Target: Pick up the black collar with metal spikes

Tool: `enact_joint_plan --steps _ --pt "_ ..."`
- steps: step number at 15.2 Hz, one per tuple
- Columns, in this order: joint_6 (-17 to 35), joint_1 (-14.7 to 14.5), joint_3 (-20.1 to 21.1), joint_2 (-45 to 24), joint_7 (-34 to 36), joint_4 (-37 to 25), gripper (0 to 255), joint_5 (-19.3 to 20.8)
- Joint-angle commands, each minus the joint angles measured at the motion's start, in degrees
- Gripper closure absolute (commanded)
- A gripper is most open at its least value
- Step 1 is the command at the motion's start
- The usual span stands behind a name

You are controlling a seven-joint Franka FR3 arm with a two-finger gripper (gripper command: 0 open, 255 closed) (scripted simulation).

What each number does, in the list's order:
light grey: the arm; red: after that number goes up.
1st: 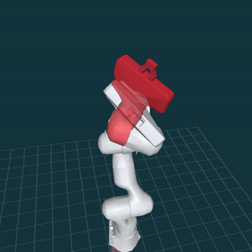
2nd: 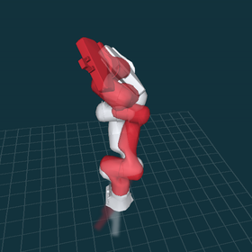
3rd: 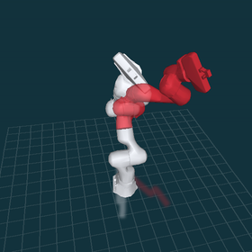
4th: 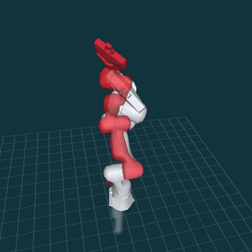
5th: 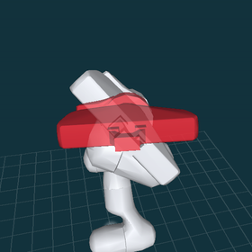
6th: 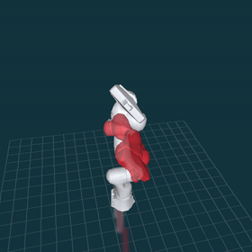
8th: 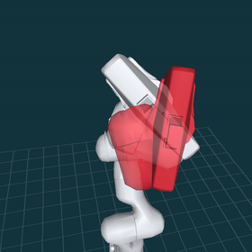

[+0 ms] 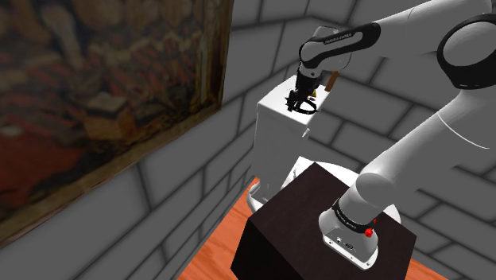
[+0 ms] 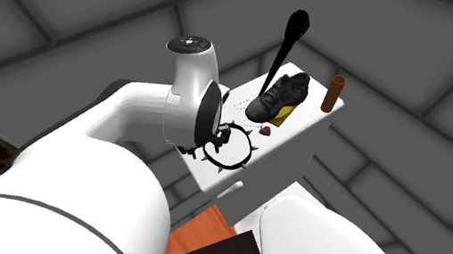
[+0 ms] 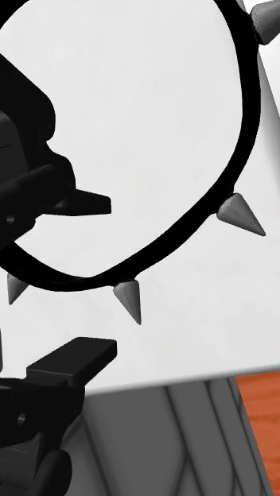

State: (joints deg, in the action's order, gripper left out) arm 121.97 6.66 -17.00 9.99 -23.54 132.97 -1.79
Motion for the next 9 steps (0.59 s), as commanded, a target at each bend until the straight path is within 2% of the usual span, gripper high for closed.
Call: enact_joint_plan --steps 1,9 --pt "0.2 0.0 0.0 -0.1 0.0 0.1 255 0.0" --pt "0.1 0.0 0.0 0.0 0.0 0.2 255 0.0"
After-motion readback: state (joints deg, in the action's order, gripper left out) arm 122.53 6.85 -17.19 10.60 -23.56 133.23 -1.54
